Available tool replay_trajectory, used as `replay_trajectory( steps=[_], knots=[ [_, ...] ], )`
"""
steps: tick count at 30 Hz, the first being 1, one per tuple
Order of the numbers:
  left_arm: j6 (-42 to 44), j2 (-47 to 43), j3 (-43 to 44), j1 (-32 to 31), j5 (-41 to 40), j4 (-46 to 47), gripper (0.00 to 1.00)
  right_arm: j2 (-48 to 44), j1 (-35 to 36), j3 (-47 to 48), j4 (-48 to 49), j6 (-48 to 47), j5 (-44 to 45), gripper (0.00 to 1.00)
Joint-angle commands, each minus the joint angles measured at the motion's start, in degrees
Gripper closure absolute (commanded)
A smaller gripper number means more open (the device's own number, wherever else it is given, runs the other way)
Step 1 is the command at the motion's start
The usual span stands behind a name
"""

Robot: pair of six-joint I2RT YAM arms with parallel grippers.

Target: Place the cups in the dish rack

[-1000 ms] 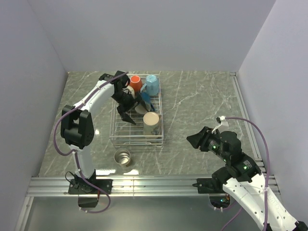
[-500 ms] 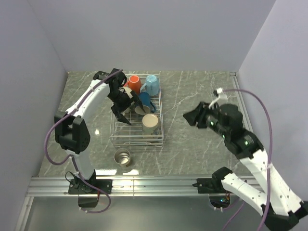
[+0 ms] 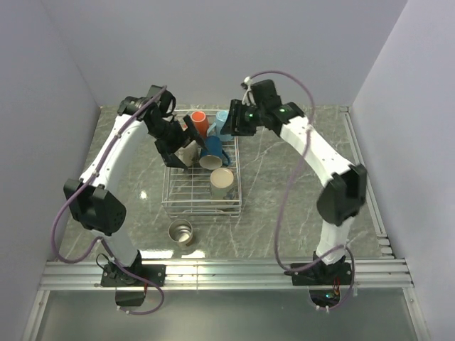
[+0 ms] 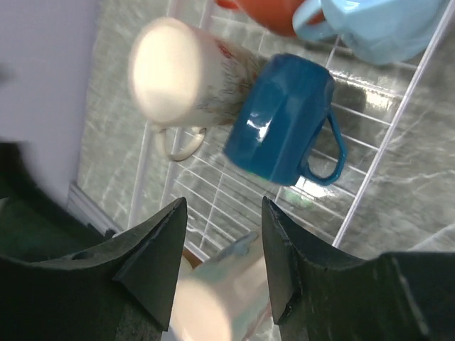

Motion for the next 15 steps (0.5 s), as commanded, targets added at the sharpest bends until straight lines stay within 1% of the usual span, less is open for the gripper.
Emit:
replay_trajectory(
  steps=[1, 3, 6, 8, 11, 13, 15],
  knots=[
    [2.6, -5.3, 2.8, 1.4, -2.2, -2.7, 0.05, 6.7, -0.4, 10.8, -7.5, -1.6, -5.6, 0.47],
    [3.0, -7.5, 0.8, 2.5, -2.0, -2.7, 0.05, 10.9, -0.4, 14.6, -9.3, -1.4, -7.0, 0.47],
    [3.0, -9.8, -2.1, 3.6, -1.8, -2.8, 0.06, 13.2, -0.4, 15.4, -10.6, -0.6, -8.3, 0.47],
    [3.0, -10.4, -3.2, 3.9, -1.4, -2.7, 0.06, 12.4, -0.1, 13.5, -9.8, -1.2, -7.5, 0.45],
    [2.7, -10.7, -3.4, 4.0, -2.2, -2.7, 0.07, 7.9, 0.4, 5.7, -7.7, -1.8, -6.7, 0.43],
    [2.8, -11.3, -3.9, 3.9, -2.6, -2.5, 0.07, 6.7, 0.8, 4.0, -7.8, -4.3, -7.2, 0.43],
    [2.7, -12.0, -5.5, 4.0, -2.6, -1.8, 0.07, 5.2, 2.5, 3.0, -9.2, -6.9, -2.8, 0.41]
  ],
)
